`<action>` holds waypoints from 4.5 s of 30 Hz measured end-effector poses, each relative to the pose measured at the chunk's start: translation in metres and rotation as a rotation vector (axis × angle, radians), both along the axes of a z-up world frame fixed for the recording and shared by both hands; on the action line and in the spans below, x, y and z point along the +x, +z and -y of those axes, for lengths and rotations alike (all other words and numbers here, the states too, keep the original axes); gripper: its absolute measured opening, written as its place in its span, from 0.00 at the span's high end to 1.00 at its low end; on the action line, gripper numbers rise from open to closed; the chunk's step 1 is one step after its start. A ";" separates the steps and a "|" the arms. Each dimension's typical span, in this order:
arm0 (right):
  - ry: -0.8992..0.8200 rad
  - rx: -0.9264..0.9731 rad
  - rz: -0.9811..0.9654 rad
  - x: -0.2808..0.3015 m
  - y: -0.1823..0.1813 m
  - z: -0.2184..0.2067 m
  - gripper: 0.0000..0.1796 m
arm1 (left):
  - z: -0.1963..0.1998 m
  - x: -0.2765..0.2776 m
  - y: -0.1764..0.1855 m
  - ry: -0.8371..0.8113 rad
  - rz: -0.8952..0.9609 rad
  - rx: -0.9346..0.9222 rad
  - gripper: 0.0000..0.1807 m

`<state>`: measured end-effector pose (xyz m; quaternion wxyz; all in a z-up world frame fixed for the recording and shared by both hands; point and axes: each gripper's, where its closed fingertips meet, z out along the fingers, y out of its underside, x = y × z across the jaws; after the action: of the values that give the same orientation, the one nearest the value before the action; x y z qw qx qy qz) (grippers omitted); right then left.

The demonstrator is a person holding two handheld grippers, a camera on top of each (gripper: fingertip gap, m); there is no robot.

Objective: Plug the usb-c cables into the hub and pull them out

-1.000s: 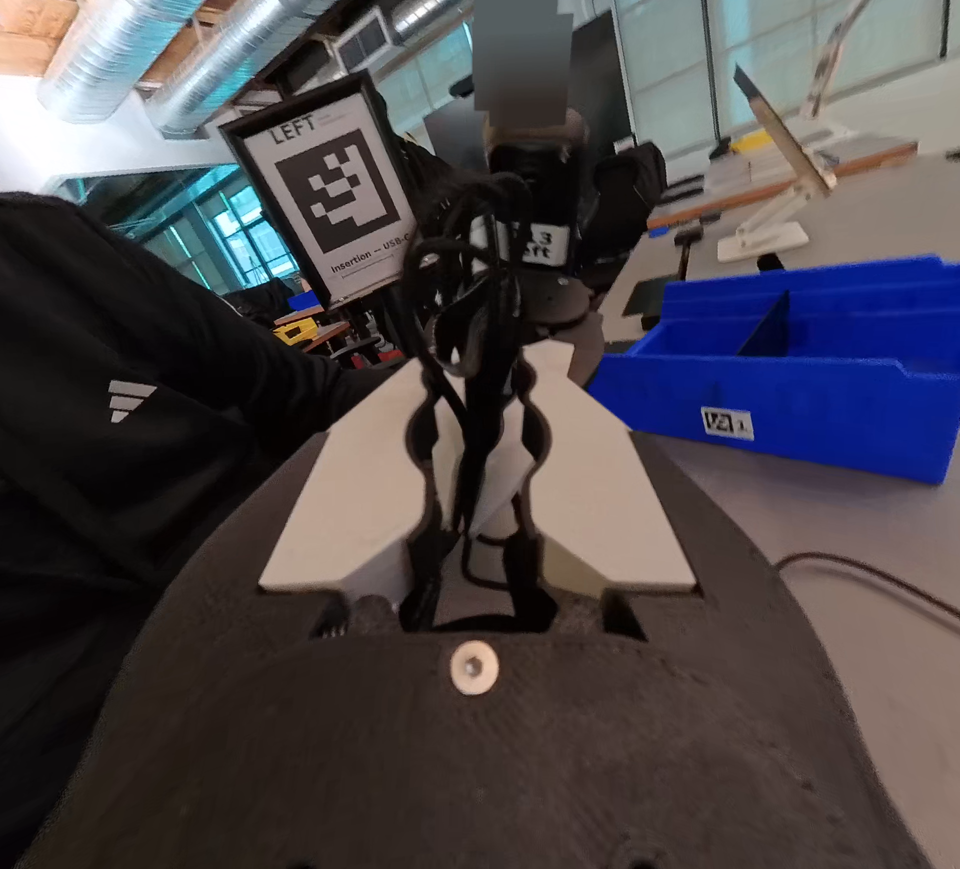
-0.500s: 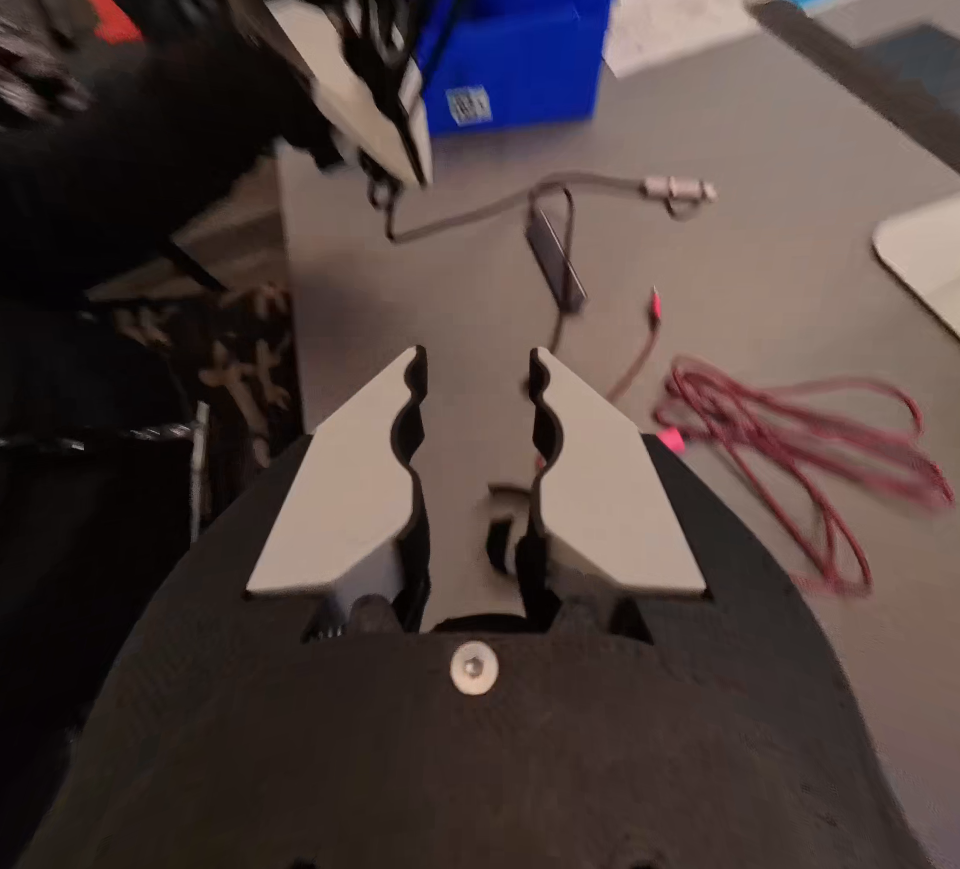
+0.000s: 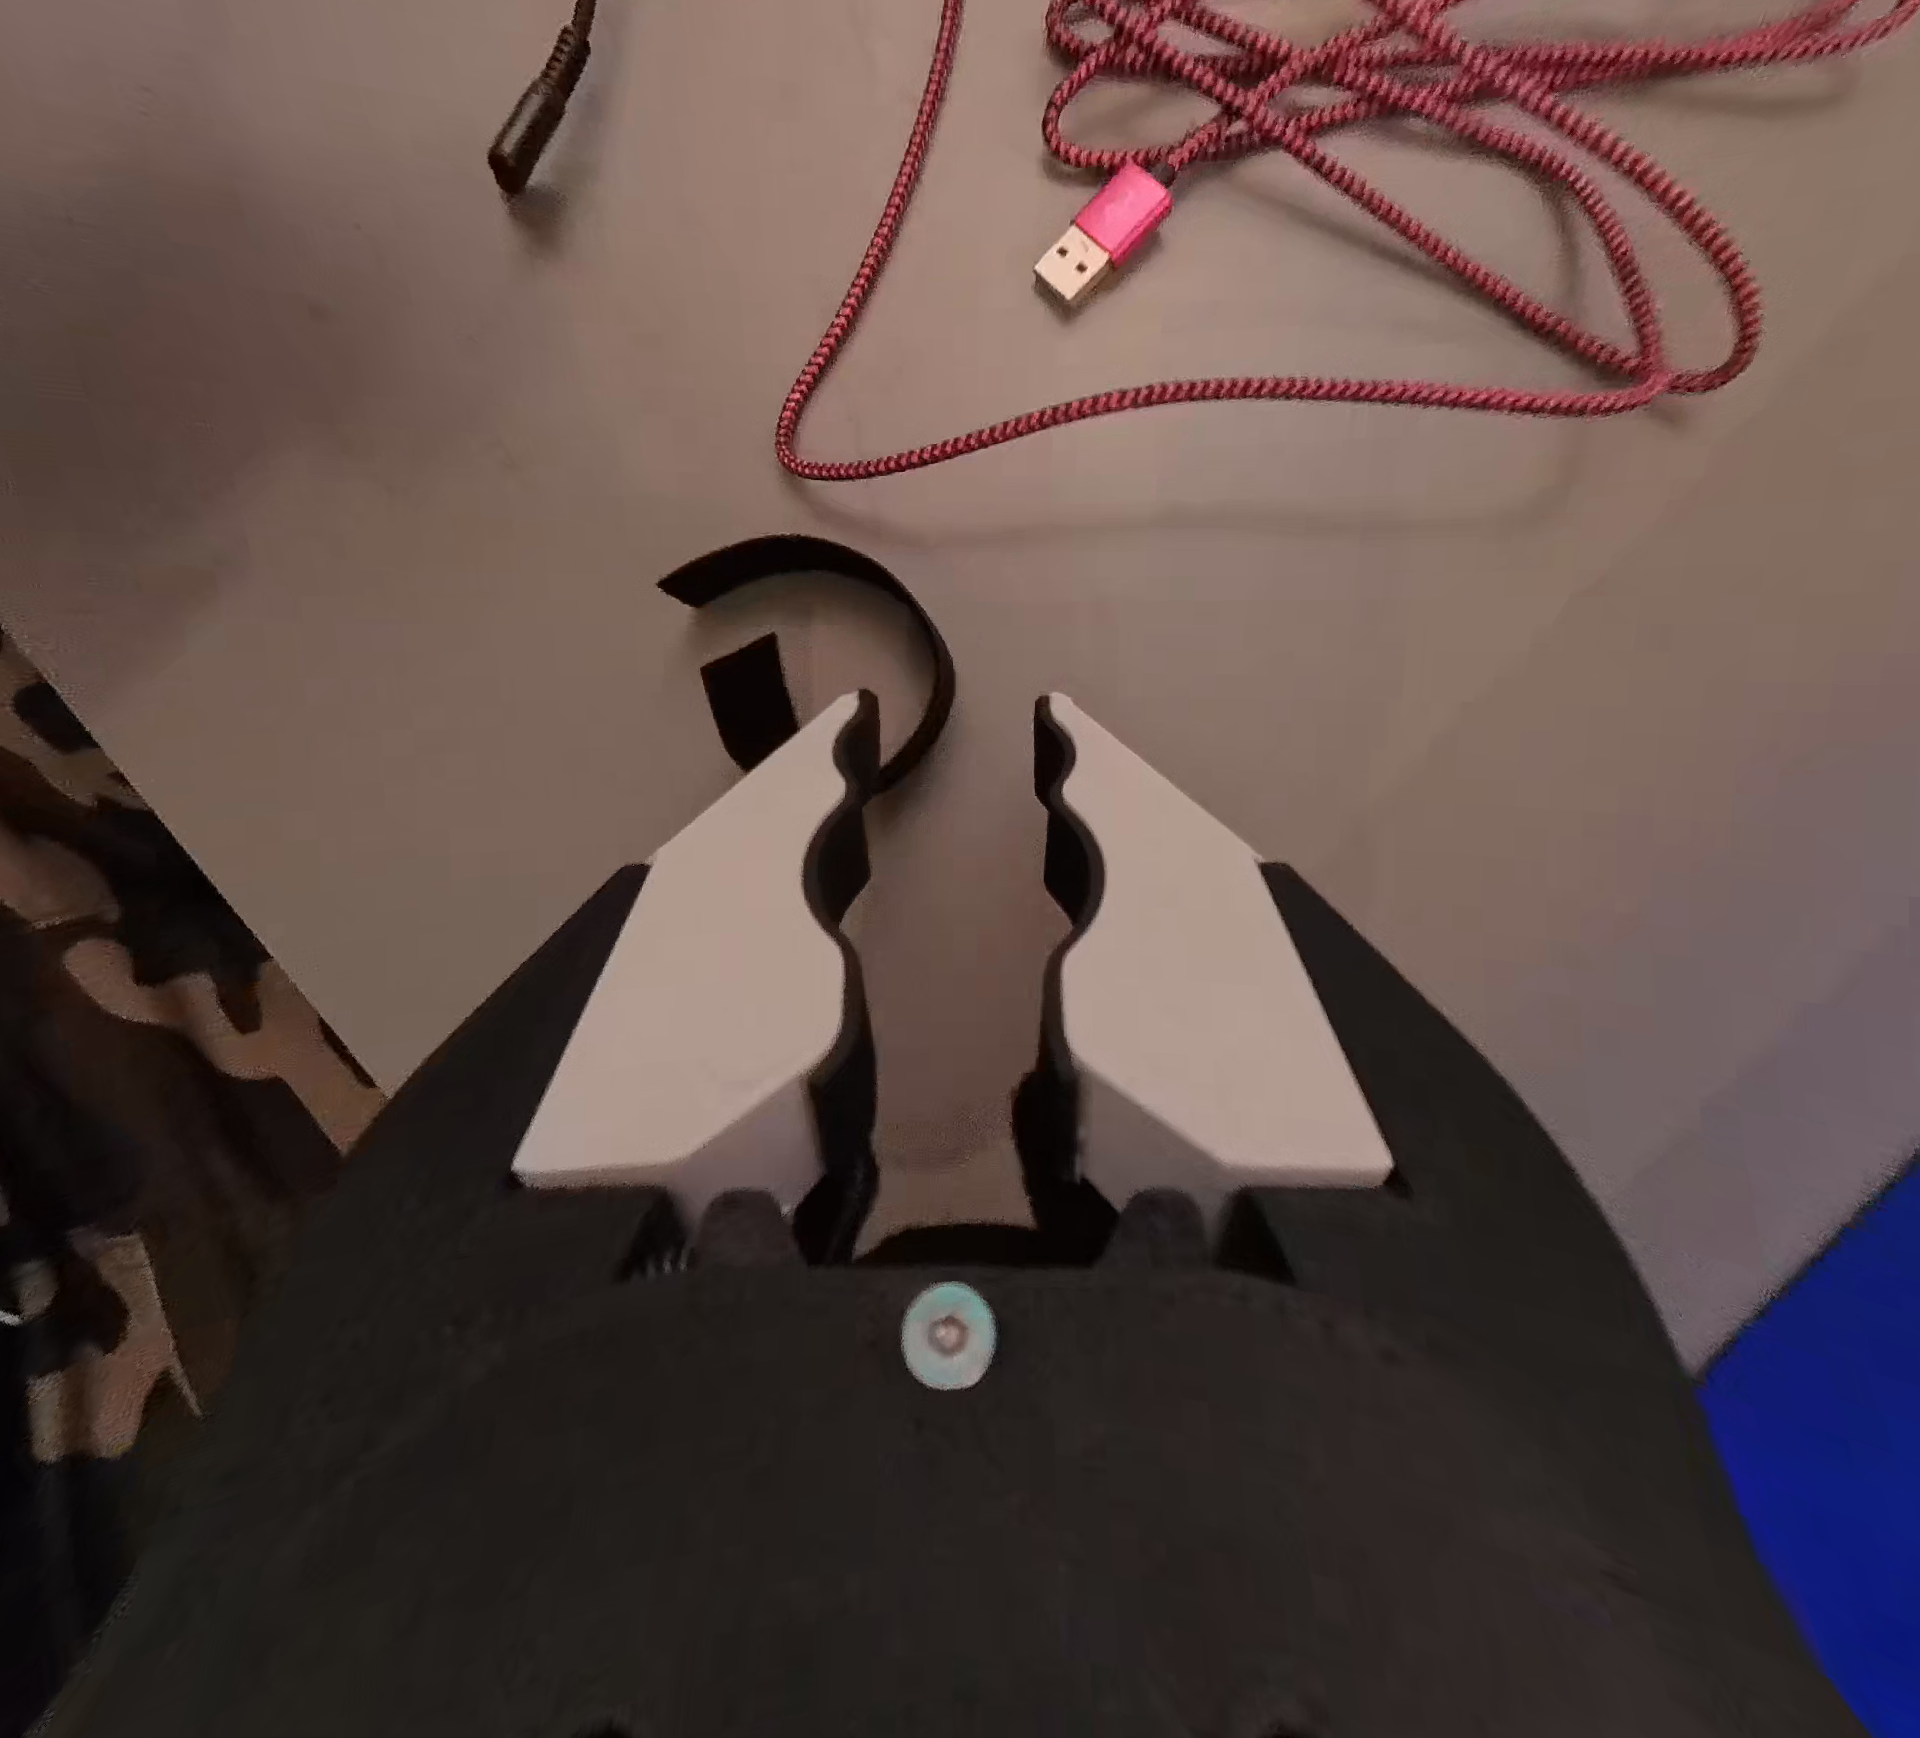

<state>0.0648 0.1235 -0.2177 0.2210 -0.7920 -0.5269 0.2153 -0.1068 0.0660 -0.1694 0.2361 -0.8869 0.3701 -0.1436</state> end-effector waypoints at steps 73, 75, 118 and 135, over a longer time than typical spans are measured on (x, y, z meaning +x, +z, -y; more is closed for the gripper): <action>1.092 0.161 -0.687 -0.143 0.190 0.095 0.87 | 0.026 0.030 0.102 -0.277 -0.155 0.533 1.00; 1.099 0.157 -0.703 -0.141 0.194 0.097 0.88 | 0.025 0.029 0.103 -0.269 -0.155 0.540 1.00; 0.598 0.080 -0.978 -0.146 0.209 0.084 0.41 | 0.002 0.017 0.113 -0.035 -0.059 0.479 1.00; 0.606 0.167 -1.001 -0.167 0.207 0.087 0.73 | -0.001 0.016 0.117 0.035 0.097 0.409 1.00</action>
<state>-0.1021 0.0366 -0.0110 0.4328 -0.3884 -0.5763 0.5742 -0.0912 0.0666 -0.0520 0.4311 -0.8189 0.3644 -0.1039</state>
